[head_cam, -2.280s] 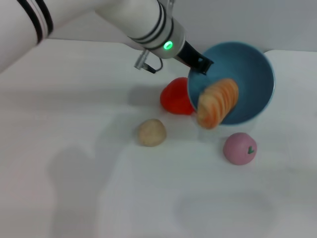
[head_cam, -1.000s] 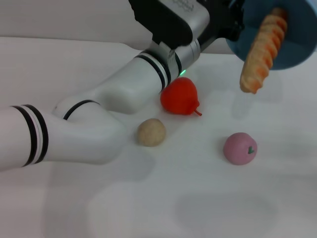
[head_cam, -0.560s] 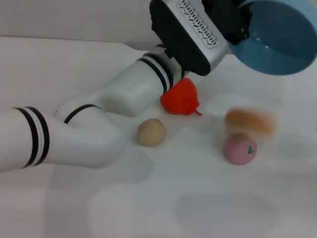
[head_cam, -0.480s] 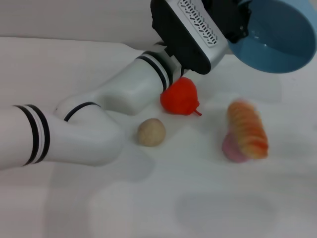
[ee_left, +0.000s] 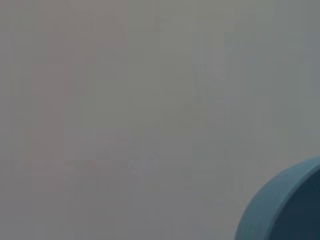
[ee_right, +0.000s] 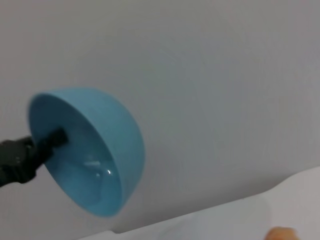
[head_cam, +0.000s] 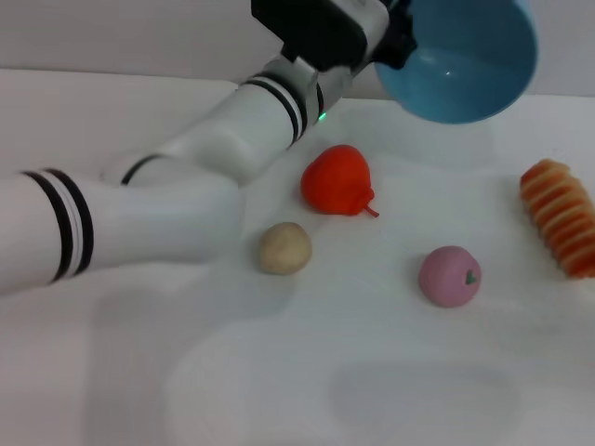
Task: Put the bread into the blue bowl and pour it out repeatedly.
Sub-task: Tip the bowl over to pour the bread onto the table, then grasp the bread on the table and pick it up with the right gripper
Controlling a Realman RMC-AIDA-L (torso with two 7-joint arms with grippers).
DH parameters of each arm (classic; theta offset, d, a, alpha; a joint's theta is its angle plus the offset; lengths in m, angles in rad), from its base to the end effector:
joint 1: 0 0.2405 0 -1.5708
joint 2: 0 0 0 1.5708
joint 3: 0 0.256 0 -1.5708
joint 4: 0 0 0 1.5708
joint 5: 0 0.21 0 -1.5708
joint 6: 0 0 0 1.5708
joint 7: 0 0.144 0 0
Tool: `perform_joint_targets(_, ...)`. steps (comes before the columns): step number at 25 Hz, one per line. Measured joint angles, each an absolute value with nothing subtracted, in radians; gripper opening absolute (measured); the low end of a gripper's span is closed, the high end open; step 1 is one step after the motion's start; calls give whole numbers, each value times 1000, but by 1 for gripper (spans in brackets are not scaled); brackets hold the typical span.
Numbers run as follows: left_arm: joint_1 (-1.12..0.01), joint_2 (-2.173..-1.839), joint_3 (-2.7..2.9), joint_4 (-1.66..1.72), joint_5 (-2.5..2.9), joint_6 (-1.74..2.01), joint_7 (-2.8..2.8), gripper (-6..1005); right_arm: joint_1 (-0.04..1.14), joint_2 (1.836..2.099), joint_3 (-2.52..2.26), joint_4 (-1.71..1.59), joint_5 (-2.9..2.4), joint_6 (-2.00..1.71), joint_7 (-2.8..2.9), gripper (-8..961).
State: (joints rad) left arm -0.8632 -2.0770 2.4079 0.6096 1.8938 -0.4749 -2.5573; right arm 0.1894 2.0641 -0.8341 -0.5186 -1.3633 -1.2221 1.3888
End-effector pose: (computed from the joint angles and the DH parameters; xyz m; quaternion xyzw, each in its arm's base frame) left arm -0.1177 0.4260 -0.1125 -0.8526 -0.0820 -0.1941 0.4782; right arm 0.3683 0.2763 0.0232 -0.7389 0.4492 0.3532 0.3572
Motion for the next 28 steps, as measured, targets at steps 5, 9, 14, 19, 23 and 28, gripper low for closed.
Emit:
perform_joint_targets(5,-863,-2066,2146,655,1898,-130,-2548,4,197,2065,-833,-563,-1389,-1201,1399,193)
perform_joint_targets(9,-871,-2056,1852,672,1918,200,-2545,4,196,2062,-825,-682,-1525,-1161,1558,347)
perform_joint_targets(14,-878,-2050,1487,747,2133,599,-2582,4,211,2066,-822,-898,-1801,-1138,1807,531)
perform_joint_targets(19,-910,-2049,1285,867,2503,1004,-2783,4,262,2061,-809,-1047,-2057,-1184,2043,567)
perform_joint_targets(23,-907,-2052,1269,965,2652,1195,-2845,3,297,2064,-795,-1119,-2194,-1209,2154,568)
perform_joint_targets(28,-895,-2050,1255,1021,2668,1360,-2841,4,329,2054,-760,-1160,-2250,-1272,2226,568)
